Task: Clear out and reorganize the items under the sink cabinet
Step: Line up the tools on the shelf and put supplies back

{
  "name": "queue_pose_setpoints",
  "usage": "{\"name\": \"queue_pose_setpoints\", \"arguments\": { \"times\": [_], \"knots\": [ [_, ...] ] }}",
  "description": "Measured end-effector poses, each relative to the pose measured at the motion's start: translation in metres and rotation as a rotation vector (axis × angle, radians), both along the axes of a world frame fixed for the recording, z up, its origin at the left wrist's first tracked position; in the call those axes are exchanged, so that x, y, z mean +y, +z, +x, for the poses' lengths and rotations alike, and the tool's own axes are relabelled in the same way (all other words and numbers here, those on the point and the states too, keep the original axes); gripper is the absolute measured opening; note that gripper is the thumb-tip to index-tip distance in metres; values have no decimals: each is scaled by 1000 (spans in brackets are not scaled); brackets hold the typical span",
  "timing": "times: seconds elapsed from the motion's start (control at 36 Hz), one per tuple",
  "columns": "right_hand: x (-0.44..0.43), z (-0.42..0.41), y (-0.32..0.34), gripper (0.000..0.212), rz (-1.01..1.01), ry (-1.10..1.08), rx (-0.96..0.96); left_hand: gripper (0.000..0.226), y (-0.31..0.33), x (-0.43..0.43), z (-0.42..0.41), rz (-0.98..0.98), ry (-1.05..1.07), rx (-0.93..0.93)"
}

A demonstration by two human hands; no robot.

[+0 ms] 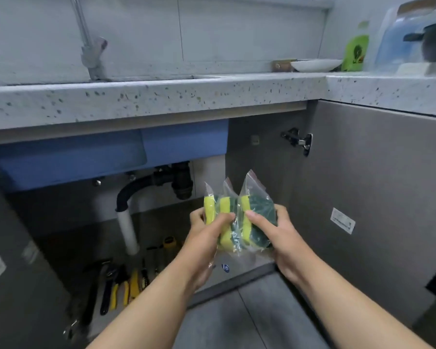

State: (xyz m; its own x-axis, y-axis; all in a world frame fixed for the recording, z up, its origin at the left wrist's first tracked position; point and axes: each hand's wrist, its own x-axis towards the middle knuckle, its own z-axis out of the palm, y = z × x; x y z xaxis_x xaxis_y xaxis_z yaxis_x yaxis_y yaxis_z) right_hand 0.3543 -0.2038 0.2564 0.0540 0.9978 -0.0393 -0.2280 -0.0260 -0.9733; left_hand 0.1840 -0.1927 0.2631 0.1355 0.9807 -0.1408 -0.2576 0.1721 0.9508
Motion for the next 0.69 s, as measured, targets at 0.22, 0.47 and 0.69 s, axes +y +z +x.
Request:
{"name": "queue_pose_setpoints", "arguments": {
  "times": [0.22,0.47,0.69],
  "knots": [
    [12,-17,0,59,35,-13,21,54,-3,6,13,219,54,0],
    [22,-12,3,58,120,204,-63,55,-1,23,19,341,-19,78],
    [23,-9,-5,50,187,130,-58,45,-3,20,13,347,-16,118]
  ]
}}
